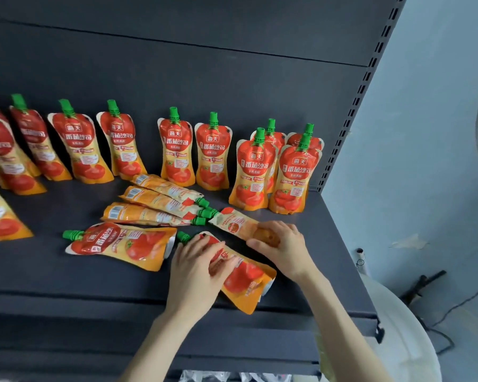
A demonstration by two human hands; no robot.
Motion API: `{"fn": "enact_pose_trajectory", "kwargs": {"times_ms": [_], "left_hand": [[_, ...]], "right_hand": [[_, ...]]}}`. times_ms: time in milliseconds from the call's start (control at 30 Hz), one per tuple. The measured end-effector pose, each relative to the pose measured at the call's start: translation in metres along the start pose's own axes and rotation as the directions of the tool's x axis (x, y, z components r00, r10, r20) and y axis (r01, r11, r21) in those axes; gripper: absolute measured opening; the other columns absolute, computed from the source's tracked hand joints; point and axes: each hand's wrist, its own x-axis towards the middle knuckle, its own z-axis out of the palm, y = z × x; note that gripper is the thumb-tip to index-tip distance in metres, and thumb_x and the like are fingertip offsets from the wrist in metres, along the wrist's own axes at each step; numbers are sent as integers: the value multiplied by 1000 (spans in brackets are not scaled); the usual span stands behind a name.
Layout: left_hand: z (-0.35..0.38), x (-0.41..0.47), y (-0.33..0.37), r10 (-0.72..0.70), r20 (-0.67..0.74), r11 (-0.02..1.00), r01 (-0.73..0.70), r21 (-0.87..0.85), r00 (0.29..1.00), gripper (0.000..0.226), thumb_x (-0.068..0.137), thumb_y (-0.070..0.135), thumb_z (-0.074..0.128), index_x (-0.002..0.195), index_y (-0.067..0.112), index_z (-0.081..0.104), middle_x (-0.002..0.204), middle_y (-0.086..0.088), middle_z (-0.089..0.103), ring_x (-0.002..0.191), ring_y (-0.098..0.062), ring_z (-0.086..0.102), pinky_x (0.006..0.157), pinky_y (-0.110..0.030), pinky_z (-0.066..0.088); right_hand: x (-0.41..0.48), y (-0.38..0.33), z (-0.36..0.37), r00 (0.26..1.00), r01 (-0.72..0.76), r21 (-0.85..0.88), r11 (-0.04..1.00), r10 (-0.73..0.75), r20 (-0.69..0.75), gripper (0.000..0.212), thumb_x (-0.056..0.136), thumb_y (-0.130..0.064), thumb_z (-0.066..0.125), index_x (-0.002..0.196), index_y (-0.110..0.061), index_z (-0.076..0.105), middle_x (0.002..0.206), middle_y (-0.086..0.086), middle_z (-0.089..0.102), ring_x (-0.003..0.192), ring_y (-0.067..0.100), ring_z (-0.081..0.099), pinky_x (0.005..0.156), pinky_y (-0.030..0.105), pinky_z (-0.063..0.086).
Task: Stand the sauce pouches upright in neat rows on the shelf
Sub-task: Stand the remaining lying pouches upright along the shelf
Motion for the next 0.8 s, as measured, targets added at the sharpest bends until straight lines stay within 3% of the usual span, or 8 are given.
{"fn": "enact_pose_trajectory", "kwargs": {"times_ms": [133,300,400,500,600,700,767,800], "left_hand": [[-8,-5,1,-17,44,999,18,-33,999,66,78,67,36,116,20,63,130,0,56,128,-20,44,106,-48,33],[-15,-28,19,-108,-167,985,83,-153,980,33,80,35,70,103,13,60,107,-3,56,100,-20,54,83,-30,45],[-21,-51,28,-222,-108,926,175,-334,969,24,81,28,69,93,16,52,94,0,54,78,-10,56,66,-21,47],[-32,-58,37,-266,-24,873,231,-429,964,25,84,28,65,96,19,46,91,7,56,66,4,59,57,-12,47],[-38,-54,42,-407,110,699,386,-602,907,30,84,24,67,98,20,40,99,8,54,68,8,62,58,-9,47],[-38,-46,45,-571,248,386,523,-760,782,66,80,26,72,127,10,30,120,-8,51,89,-13,63,83,-31,52],[-32,-39,49,-603,307,270,550,-790,737,70,79,22,73,131,8,27,108,-9,58,76,-10,62,71,-25,52],[-28,-36,51,-604,321,264,563,-783,729,63,79,23,74,123,6,33,100,-9,63,70,-10,61,62,-21,50]], "right_hand": [[-15,1,-3,999,-53,23,998,53,-1,50,71,-48,75,113,-25,61,116,-7,60,114,20,44,99,36,34],[-37,-3,-14,988,-147,127,981,152,-31,33,75,-43,73,104,-29,64,93,-13,63,98,16,57,86,30,45],[-50,-6,-17,979,-192,152,970,200,-38,26,77,-43,72,99,-31,66,88,-13,66,90,12,59,81,25,44],[-59,-10,-21,972,-217,160,963,228,-52,19,77,-41,70,94,-31,68,85,-13,67,89,11,60,79,24,42],[-66,-14,-22,970,-226,156,962,237,-51,14,78,-39,69,90,-31,69,84,-14,67,90,11,60,80,25,43],[-71,-19,-24,969,-233,168,958,244,-47,10,79,-39,69,85,-31,68,85,-14,68,91,12,61,84,28,45],[-74,-21,-25,965,-247,197,949,259,-34,13,77,-41,70,85,-29,69,86,-12,70,90,12,62,83,28,46],[-75,-21,-26,964,-252,216,943,263,-25,13,77,-41,70,84,-29,69,86,-12,70,89,11,62,81,27,47]]}}
